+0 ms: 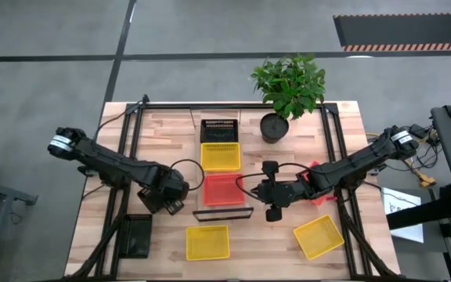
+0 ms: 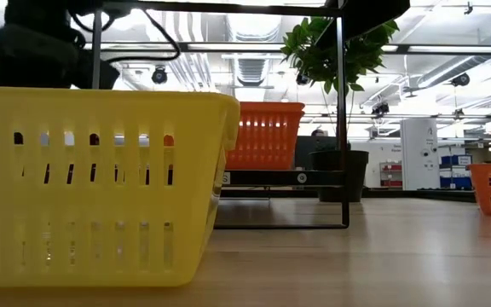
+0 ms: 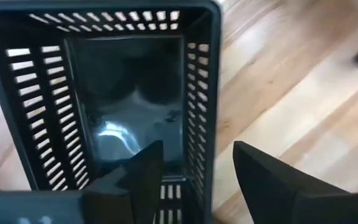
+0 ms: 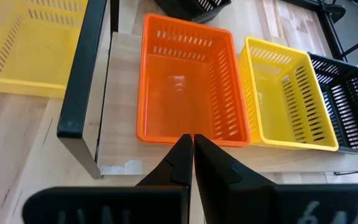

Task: Stack baskets on shelf by color
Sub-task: Stack the top black bin on top of the other black bin on the shelf

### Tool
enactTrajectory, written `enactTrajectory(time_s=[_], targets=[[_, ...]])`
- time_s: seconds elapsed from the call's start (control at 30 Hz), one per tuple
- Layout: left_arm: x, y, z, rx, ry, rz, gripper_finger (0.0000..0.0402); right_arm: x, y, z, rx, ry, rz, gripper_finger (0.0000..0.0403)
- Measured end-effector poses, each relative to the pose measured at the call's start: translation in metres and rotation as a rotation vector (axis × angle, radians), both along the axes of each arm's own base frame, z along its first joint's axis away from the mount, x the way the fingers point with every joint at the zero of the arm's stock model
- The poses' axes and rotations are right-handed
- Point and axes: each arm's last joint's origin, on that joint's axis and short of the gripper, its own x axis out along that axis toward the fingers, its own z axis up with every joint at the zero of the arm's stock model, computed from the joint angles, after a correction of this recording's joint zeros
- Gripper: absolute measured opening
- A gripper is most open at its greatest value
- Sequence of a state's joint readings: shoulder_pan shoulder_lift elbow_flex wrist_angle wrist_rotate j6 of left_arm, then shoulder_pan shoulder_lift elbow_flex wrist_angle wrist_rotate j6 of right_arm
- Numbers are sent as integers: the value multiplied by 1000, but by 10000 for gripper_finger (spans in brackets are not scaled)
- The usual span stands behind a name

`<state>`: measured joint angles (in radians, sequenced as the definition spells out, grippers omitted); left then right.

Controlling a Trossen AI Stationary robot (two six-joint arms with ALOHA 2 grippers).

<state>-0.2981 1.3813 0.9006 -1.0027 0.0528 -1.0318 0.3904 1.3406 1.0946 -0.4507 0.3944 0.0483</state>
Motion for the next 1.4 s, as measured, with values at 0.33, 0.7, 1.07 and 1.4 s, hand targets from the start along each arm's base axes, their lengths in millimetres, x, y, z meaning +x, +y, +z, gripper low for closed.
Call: enactTrajectory(time_s=[0.33, 0.7, 1.07, 1.4], targets=[[2, -1, -13, 10, 27, -19, 179, 0, 0, 2, 2, -5, 0, 9], [5, -2, -20, 25, 60, -80, 71, -1, 0, 1, 0, 2, 0, 9], [3, 2, 17, 145, 103, -136, 3, -2, -1, 0, -6, 17, -1, 9], [16, 11, 87, 322, 8, -292, 2, -6, -2, -1, -1, 50, -19, 9]])
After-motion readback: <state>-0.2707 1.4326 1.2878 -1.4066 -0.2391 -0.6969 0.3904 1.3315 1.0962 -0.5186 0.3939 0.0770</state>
